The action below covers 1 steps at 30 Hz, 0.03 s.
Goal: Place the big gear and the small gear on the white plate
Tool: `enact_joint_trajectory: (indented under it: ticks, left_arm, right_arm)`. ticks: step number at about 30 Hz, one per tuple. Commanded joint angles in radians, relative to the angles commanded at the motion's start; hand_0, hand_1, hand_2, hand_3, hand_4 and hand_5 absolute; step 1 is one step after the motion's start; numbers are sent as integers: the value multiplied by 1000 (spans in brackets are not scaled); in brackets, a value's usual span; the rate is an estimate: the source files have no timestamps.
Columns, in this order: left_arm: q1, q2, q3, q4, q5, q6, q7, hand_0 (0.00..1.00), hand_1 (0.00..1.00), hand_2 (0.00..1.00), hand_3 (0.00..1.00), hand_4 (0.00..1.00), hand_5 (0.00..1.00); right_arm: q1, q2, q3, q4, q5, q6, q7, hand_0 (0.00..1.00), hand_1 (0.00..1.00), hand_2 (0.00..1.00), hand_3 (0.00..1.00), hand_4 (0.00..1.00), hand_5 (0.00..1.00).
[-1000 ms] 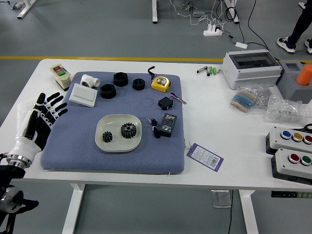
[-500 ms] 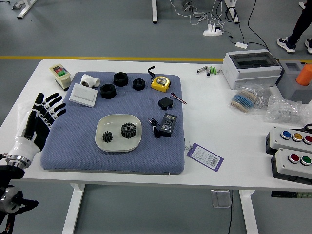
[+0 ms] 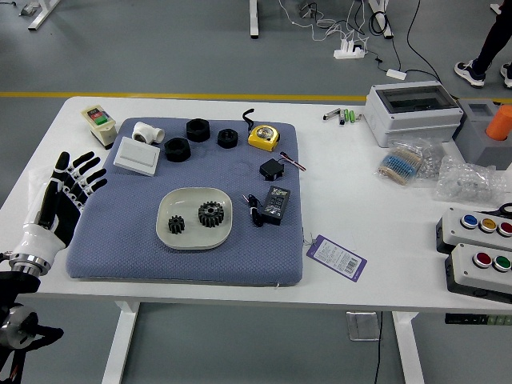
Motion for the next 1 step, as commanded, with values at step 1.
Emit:
enact_joint_trajectory:
  ticks: [1]
  left_arm:
    - [0,0,0,0,0,1,0,800,789,842,789,972,855]
  right_arm:
    - [0,0,0,0,0,0,0,691,712,747,564,793,645]
